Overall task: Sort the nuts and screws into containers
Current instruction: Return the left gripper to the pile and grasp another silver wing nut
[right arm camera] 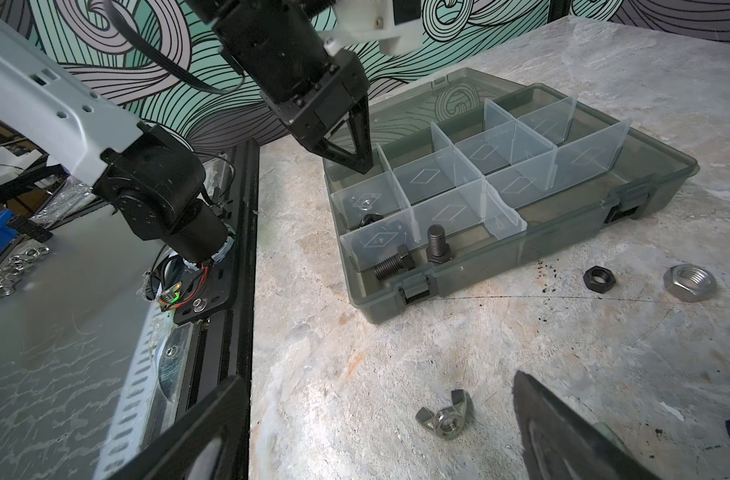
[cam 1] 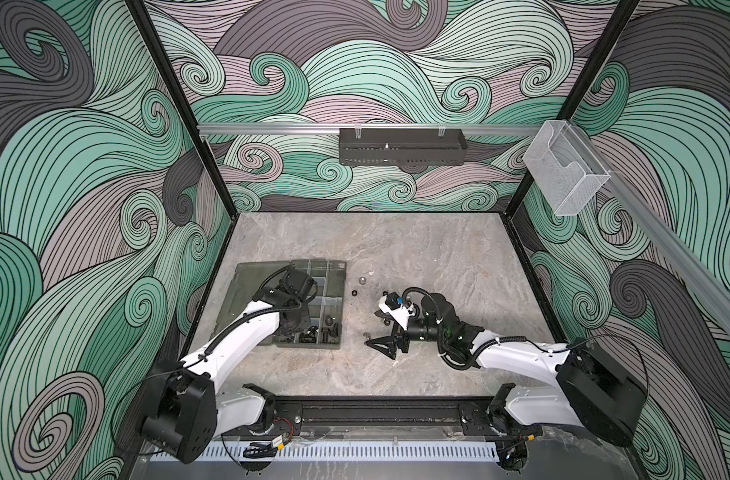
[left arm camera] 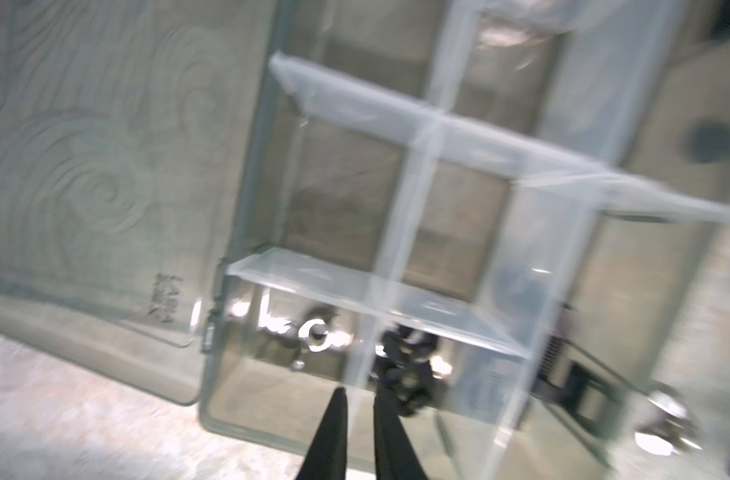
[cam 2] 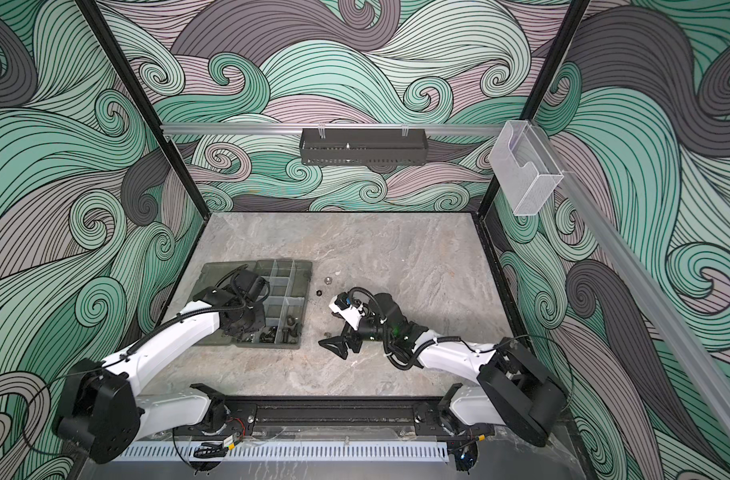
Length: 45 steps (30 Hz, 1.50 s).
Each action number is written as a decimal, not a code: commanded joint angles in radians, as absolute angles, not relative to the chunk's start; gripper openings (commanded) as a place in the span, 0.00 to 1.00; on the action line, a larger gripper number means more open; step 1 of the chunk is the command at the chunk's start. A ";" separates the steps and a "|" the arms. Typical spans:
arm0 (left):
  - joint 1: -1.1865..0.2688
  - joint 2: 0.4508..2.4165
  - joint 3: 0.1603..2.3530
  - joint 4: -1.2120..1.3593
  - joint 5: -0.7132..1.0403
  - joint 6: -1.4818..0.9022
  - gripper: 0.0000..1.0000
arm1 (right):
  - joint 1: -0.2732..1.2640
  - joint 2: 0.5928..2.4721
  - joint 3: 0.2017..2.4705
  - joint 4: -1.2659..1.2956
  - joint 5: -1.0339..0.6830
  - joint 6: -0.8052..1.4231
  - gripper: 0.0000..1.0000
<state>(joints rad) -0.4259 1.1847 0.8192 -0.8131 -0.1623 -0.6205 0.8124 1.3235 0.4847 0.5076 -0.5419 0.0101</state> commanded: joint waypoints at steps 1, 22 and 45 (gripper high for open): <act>-0.490 1.207 0.905 -0.778 -0.136 -0.614 0.18 | 0.813 1.342 0.522 0.503 -0.544 -0.017 0.99; -0.799 1.649 1.021 -0.487 0.099 -0.816 0.20 | 0.744 1.216 0.462 0.359 -0.461 0.000 0.99; -0.838 1.712 0.994 -0.486 0.150 -0.865 0.24 | 0.726 1.214 0.483 0.288 -0.475 -0.012 0.99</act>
